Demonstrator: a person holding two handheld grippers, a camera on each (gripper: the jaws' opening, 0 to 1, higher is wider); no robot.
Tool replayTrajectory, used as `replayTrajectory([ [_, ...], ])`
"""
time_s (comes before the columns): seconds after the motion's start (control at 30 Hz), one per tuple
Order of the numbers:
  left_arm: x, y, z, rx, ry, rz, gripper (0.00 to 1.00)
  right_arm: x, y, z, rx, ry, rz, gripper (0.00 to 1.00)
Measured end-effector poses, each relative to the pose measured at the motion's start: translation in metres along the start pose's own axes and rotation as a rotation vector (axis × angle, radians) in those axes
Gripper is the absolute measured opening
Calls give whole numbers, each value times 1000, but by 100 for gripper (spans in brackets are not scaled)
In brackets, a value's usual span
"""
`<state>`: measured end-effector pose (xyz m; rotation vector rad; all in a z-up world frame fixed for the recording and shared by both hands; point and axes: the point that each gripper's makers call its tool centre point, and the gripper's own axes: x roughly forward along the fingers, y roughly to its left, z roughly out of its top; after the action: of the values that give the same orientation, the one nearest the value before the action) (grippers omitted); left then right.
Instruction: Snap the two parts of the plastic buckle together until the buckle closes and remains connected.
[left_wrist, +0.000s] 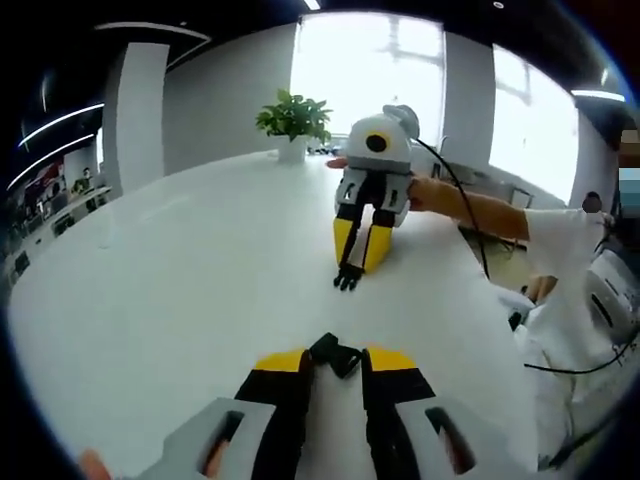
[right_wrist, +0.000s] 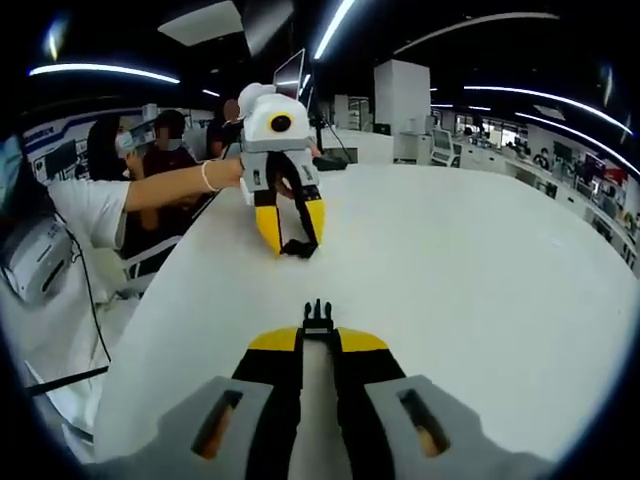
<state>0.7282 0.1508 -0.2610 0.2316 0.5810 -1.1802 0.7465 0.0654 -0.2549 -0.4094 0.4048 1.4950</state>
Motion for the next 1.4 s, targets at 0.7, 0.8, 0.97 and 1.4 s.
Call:
replayTrajectory([
  [0.7,-5,3,7,-251,-138,176,52,-2,-2,13,17,-62,-69,28],
  [0.8,-4,2,7,-251,-143,199,55,-2,-5,12,21,-56,-92,34],
  [0.97,-5,8,3,-196,-108,300,54,-4,-6,15,56,-97,-90,36],
  [1.4,-5,8,3,-170,-87,306,38,-4,-7,23,114,-181,-92,41],
])
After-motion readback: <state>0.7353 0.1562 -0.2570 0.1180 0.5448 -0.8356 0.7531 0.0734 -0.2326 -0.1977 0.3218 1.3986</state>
